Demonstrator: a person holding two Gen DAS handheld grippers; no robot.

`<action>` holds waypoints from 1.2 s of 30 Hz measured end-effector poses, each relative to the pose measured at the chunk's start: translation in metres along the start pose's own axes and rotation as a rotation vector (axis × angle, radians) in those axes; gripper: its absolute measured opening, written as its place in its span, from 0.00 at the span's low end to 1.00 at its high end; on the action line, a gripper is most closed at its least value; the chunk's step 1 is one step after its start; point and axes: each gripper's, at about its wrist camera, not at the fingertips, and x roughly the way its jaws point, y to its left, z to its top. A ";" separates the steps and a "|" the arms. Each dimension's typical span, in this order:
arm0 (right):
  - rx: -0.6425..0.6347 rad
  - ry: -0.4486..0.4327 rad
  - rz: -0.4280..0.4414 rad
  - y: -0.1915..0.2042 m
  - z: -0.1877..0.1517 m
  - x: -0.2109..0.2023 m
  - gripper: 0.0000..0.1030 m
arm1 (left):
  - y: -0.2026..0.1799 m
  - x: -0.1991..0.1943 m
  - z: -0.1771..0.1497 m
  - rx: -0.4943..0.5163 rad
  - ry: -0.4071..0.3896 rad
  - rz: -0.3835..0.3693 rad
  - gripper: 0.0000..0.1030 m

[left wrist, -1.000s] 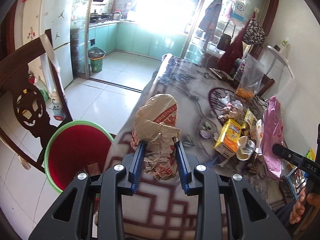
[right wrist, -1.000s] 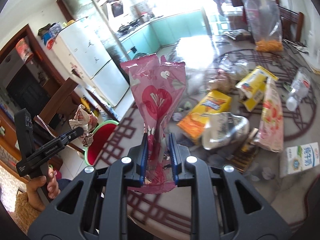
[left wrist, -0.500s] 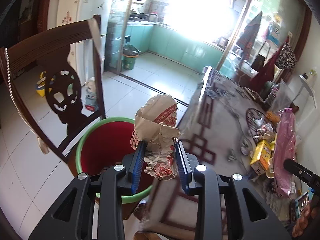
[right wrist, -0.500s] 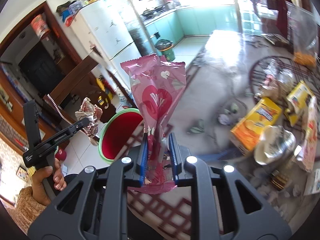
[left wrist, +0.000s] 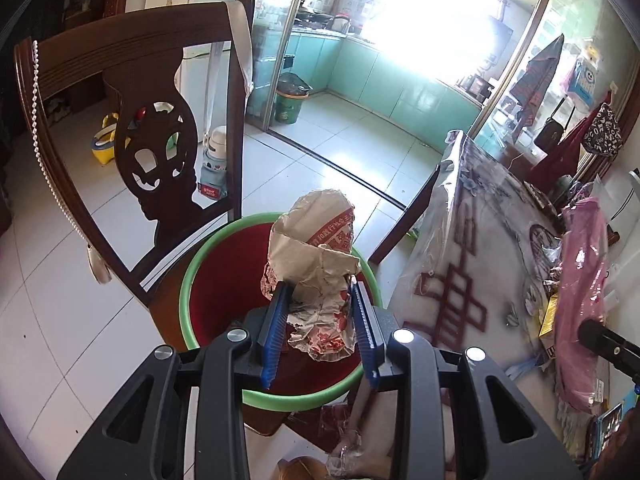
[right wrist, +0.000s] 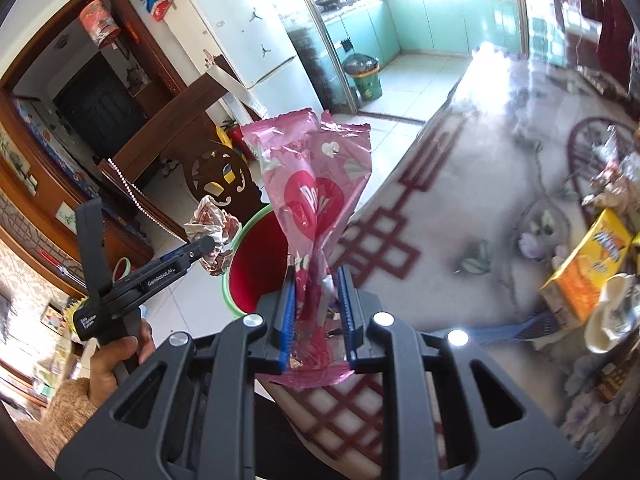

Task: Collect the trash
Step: 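Carry both wrappers over the red bucket and open both grippers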

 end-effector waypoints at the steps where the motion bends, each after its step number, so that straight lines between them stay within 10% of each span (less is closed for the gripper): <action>1: 0.020 0.010 0.011 -0.002 0.001 0.006 0.20 | 0.001 0.004 0.001 -0.004 0.008 -0.007 0.29; 8: -0.003 0.048 0.014 0.013 0.007 0.032 0.19 | 0.003 0.024 0.004 -0.010 0.043 -0.026 0.31; 13: -0.013 0.055 0.018 0.020 0.008 0.040 0.19 | 0.009 0.026 0.004 -0.032 0.020 -0.017 0.71; 29: -0.104 0.103 0.015 0.058 0.027 0.088 0.20 | 0.034 0.006 0.003 -0.164 -0.096 -0.066 0.71; 32: -0.111 0.093 -0.002 0.062 0.032 0.091 0.59 | 0.041 0.006 0.004 -0.204 -0.100 -0.079 0.71; 36: -0.122 0.070 -0.034 0.062 0.033 0.088 0.63 | 0.046 0.007 0.004 -0.237 -0.102 -0.088 0.71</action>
